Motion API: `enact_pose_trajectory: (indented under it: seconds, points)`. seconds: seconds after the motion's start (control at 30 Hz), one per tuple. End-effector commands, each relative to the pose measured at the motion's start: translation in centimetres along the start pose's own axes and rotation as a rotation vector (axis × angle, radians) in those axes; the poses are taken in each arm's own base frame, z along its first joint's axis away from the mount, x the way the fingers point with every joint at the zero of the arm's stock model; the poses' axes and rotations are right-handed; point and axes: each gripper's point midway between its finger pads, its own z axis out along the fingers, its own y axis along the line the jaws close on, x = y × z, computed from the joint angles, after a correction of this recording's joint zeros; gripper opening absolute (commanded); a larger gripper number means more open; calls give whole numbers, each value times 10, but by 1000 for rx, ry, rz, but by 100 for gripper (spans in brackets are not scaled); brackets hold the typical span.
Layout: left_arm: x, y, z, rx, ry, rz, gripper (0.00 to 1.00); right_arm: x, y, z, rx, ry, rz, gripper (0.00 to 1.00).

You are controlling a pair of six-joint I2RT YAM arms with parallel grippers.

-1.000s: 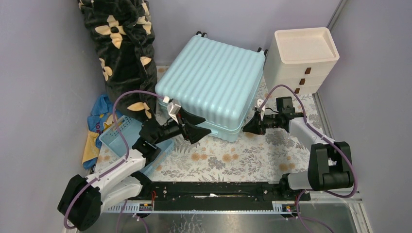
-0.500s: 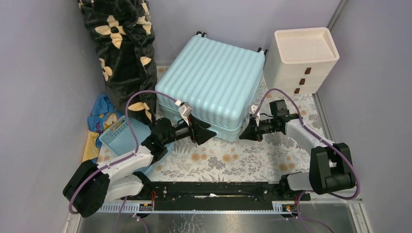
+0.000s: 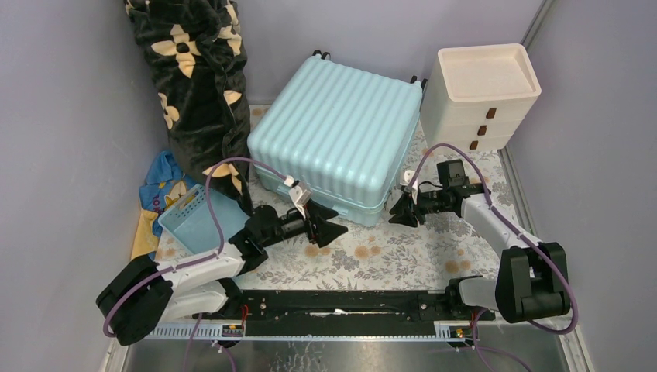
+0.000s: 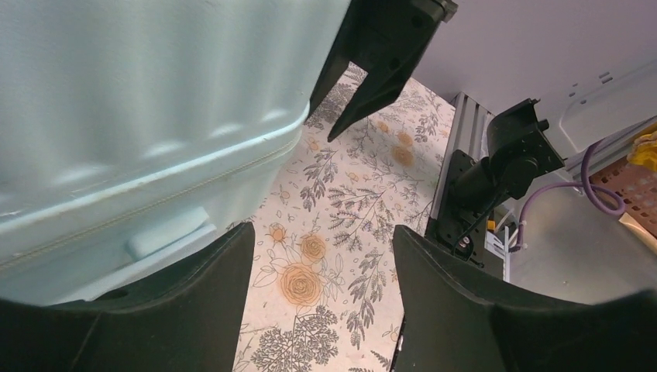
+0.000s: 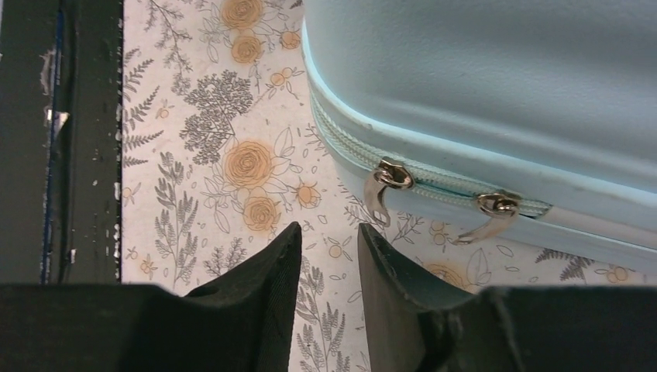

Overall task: Open, take out, and arrange the luggage
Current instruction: Unzip the luggage at the center of the board.

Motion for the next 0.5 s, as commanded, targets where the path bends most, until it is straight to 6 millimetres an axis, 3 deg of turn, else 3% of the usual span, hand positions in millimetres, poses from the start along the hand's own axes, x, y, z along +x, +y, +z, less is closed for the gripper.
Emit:
enact_pose_trajectory:
  seconds: [0.0,0.17,0.47]
  points:
    - [-22,-7,5,-10,-135,115,73,-8,-12,-4,63,-9,-50,41]
    - [-16,-5,10,-27,-133,101,72,-10,-20,1,100,-29,-20,42]
    - [-11,-7,19,-37,-120,92,72,-16,-14,15,70,-52,-11,43]
